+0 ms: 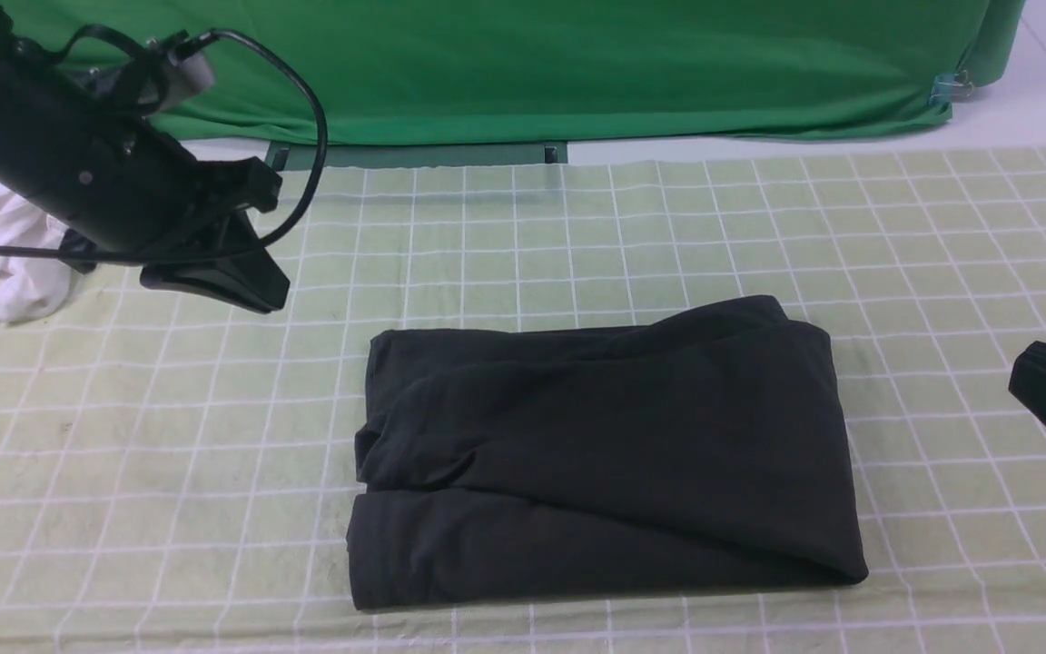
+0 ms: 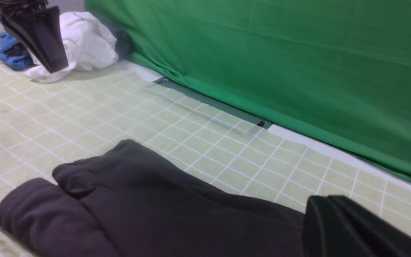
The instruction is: Fold a long-sleeved shirt over a green coffee tablecloth.
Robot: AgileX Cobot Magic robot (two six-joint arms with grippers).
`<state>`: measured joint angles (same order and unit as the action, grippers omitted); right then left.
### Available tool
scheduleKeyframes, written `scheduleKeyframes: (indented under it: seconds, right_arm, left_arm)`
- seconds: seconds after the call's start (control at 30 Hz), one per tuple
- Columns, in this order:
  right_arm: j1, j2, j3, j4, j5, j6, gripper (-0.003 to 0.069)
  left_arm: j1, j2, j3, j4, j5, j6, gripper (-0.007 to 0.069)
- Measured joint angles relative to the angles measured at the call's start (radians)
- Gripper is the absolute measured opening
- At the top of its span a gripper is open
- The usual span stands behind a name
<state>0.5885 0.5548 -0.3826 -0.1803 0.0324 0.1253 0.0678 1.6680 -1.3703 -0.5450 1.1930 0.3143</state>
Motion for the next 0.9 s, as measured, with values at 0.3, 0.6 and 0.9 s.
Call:
scheduleKeyframes:
  seconds: [0.3, 0.6, 0.9]
  right_arm:
    - [0.000, 0.002, 0.000, -0.002, -0.012, 0.024, 0.0021]
    - [0.000, 0.002, 0.000, -0.002, -0.012, 0.025, 0.0048]
    - [0.000, -0.002, 0.002, 0.000, 0.046, 0.026, 0.0071]
  left_arm:
    - [0.000, 0.000, 0.000, 0.012, -0.079, 0.004, 0.0011]
    - [0.000, 0.000, 0.000, 0.011, -0.116, 0.003, 0.0011]
    - [0.000, 0.000, 0.000, 0.043, -0.135, -0.041, 0.0011]
